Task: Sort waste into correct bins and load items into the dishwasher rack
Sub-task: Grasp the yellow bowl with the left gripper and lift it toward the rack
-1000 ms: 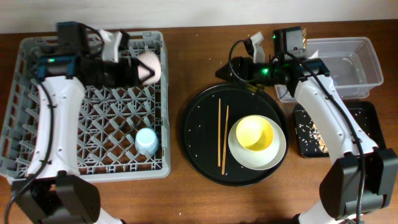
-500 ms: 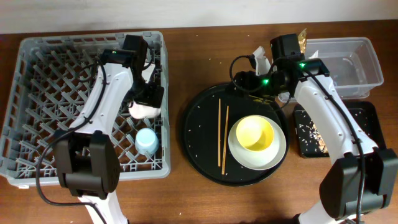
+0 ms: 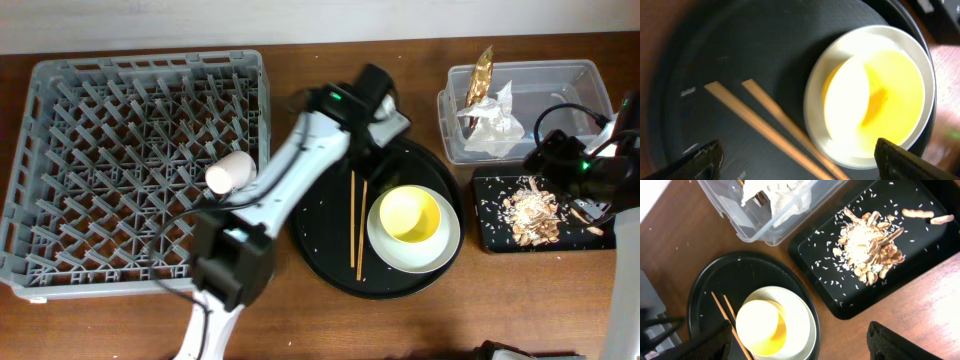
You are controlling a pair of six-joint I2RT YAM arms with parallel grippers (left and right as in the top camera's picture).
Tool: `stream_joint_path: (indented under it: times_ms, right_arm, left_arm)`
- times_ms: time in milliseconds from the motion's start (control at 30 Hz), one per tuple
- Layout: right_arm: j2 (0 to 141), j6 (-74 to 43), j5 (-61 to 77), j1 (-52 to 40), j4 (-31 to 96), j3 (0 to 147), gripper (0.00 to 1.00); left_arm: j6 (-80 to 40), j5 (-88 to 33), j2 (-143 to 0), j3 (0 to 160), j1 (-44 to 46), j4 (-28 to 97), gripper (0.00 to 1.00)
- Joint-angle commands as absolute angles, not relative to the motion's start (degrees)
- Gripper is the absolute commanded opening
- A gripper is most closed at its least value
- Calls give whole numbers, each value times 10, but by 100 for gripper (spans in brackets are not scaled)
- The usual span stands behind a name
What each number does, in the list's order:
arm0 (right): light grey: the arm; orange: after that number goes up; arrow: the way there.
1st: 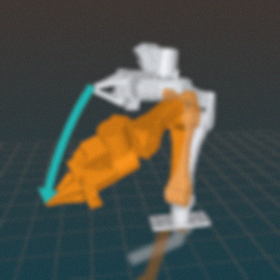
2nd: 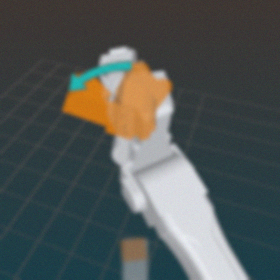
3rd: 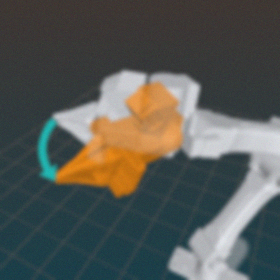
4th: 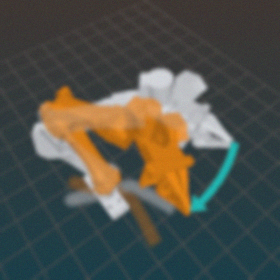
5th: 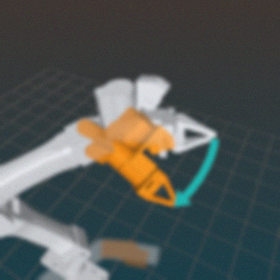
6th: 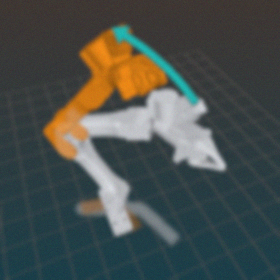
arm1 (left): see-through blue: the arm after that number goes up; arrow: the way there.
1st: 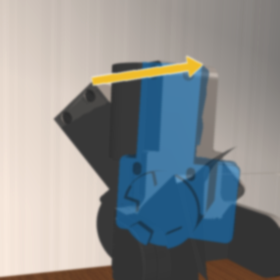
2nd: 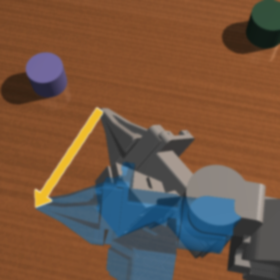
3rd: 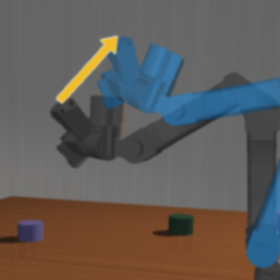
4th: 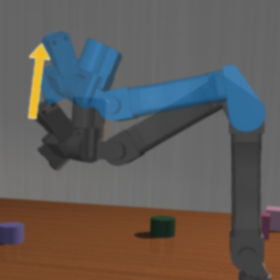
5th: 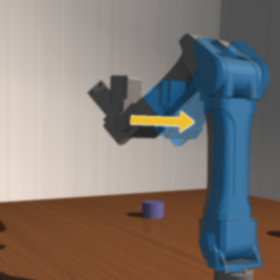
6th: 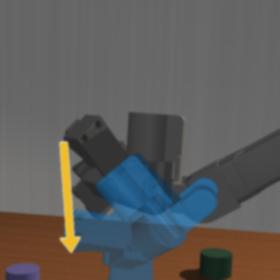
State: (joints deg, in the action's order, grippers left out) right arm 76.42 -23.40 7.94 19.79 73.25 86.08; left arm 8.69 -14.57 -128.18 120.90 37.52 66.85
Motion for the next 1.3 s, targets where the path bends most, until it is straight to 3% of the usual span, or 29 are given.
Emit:
stream_joint_path:
  times_ms: [0, 33, 100, 300, 400, 467, 600, 633, 667, 700, 733, 867, 1000, 1100, 1200, 1267]
  right_arm:
    - [757, -223, 68, 199, 734, 857, 88]
    - [757, -223, 68, 199, 734, 852, 88]
    - [758, -213, 68, 199, 736, 846, 88]
    - [759, -213, 68, 199, 735, 846, 88]
    - [760, -212, 68, 199, 735, 846, 88]
    - [760, -212, 68, 199, 735, 846, 88]
    - [760, -212, 68, 199, 731, 846, 88]
    - [760, -212, 68, 199, 730, 846, 88]
    - [760, -212, 68, 199, 728, 846, 88]
    - [760, -212, 68, 199, 729, 846, 88]
    - [760, -212, 68, 199, 729, 846, 89]
    - [762, -199, 68, 199, 729, 846, 89]
    - [763, -199, 68, 199, 731, 846, 88]
    - [763, -199, 68, 199, 729, 846, 89]
    - [763, -199, 68, 199, 731, 846, 89]
    - [763, -199, 68, 199, 731, 846, 89]
  left_arm:
    - [100, -151, -1338, 1216, 434, 653, 91]
    - [100, -139, -1352, 1216, 446, 649, 90]
    - [94, -131, -1378, 1216, 457, 650, 77]
    - [87, -131, -1381, 1216, 456, 652, 19]
    - [87, -131, -1380, 1246, 441, 682, 9]
    - [87, -131, -1380, 1359, 412, 765, 1]
    - [86, -117, -1380, 1652, 308, 929, 1]
    - [87, -141, -1380, 1675, 290, 940, 14]
    - [87, -157, -1381, 1673, 287, 945, 41]
    - [88, -157, -1386, 1655, 295, 954, 55]
    - [100, -157, -1396, 1632, 316, 961, 57]
    - [124, -137, -1439, 1514, 411, 934, 58]
    - [123, -137, -1439, 1355, 432, 834, 59]
    - [116, -144, -1439, 1322, 439, 801, 56]
    - [116, -143, -1439, 1320, 446, 791, 43]
    - [116, -143, -1439, 1320, 446, 791, 19]
